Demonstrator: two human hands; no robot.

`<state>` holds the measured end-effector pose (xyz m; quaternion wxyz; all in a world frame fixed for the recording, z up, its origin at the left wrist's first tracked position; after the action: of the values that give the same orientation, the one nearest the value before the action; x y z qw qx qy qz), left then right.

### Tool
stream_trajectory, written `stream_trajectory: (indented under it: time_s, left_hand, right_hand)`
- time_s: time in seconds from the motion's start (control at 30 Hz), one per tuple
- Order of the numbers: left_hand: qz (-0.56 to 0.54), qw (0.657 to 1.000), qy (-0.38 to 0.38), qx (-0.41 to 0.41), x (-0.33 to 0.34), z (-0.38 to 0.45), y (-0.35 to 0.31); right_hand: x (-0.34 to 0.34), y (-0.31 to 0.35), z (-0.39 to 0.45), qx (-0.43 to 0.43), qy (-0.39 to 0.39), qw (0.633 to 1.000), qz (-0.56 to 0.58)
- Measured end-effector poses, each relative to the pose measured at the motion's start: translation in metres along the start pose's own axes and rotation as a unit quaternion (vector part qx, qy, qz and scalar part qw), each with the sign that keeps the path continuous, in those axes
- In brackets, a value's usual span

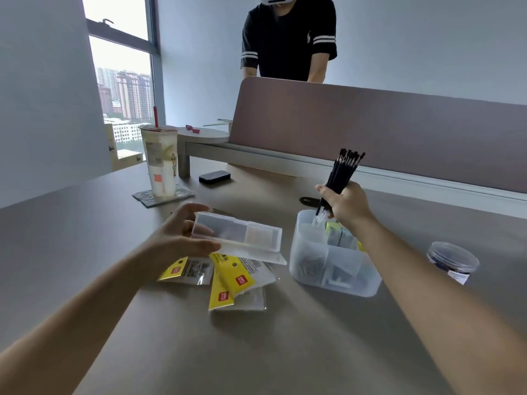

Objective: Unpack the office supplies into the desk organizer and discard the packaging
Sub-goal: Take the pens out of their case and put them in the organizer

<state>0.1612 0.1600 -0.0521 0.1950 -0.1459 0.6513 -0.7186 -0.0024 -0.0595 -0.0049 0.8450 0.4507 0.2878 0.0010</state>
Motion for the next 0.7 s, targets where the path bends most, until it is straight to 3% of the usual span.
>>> stream_trajectory:
  time_s: [0.1, 0.2, 0.3, 0.43, 0.53, 0.7]
  left_hand:
    - [0.041, 0.998, -0.056, 0.006, -0.003, 0.003, 0.009]
    - [0.165, 0.981, -0.097, 0.014, -0.002, 0.012, 0.022]
    - [0.317, 0.944, -0.094, -0.006, 0.006, 0.018, 0.027]
    - [0.426, 0.898, -0.104, -0.034, 0.008, 0.024, 0.032]
    - [0.475, 0.874, -0.097, -0.039, 0.011, 0.025, 0.031]
    - [0.488, 0.871, -0.050, -0.015, 0.028, 0.024, 0.024]
  right_hand:
    - [0.010, -0.006, 0.007, 0.023, 0.047, 0.998, -0.018]
    - [0.015, -0.007, 0.010, 0.031, 0.104, 0.991, -0.081]
    - [0.017, -0.006, 0.011, 0.031, 0.155, 0.979, -0.129]
    - [0.020, -0.010, 0.010, 0.019, 0.163, 0.971, -0.175]
    - [0.018, -0.012, 0.009, 0.023, 0.174, 0.972, -0.158]
    - [0.011, -0.012, 0.003, 0.010, 0.210, 0.972, -0.107]
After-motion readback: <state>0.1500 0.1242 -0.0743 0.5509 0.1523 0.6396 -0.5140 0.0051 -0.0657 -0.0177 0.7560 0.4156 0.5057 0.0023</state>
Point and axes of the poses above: each hand's wrist, its own z-axis towards the middle knuckle, its own x-axis out of the palm, y = z × x, the point moved 1 cm from there along z, towards the middle knuckle, and after that the axes turned 3 degrees about -z, right-handed, at the moved point
